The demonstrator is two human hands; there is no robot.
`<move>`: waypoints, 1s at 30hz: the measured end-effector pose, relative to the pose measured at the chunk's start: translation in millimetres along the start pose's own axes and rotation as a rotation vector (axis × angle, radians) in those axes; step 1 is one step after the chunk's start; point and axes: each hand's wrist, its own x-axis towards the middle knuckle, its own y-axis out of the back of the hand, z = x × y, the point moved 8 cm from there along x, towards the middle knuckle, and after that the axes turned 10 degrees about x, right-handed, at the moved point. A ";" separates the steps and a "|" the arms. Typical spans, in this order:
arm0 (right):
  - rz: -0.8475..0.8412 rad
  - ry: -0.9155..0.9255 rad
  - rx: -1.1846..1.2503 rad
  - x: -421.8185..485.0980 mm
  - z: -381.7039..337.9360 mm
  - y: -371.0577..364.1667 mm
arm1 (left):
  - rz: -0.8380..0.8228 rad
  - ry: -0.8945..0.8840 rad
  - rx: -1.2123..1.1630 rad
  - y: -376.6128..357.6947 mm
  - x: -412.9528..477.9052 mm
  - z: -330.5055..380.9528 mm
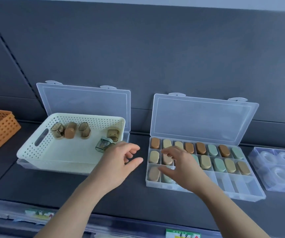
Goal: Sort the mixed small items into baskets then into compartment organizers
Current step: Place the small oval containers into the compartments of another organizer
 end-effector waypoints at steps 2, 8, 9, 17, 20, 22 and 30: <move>0.033 0.021 0.055 12.0 -18.2 1.5 | 0.054 0.031 0.034 33.6 5.4 -21.2; -0.020 0.015 0.199 51.9 -60.5 -21.3 | -0.204 0.161 0.225 57.4 32.5 -98.6; -0.018 0.016 0.202 57.7 -66.0 -25.0 | -0.255 0.152 0.227 50.3 36.3 -101.5; -0.014 -0.015 0.188 88.8 -92.2 -47.0 | -0.362 0.040 0.056 28.0 51.1 -109.3; -0.043 0.027 0.122 101.7 -109.9 -59.9 | -0.267 0.096 -0.091 63.0 47.3 -140.5; -0.094 0.050 0.052 112.2 -122.9 -74.8 | -0.185 0.179 -0.282 84.0 41.4 -167.9; -0.331 -0.085 -0.292 139.6 -126.1 -134.7 | 0.002 0.406 -1.056 107.9 24.1 -208.8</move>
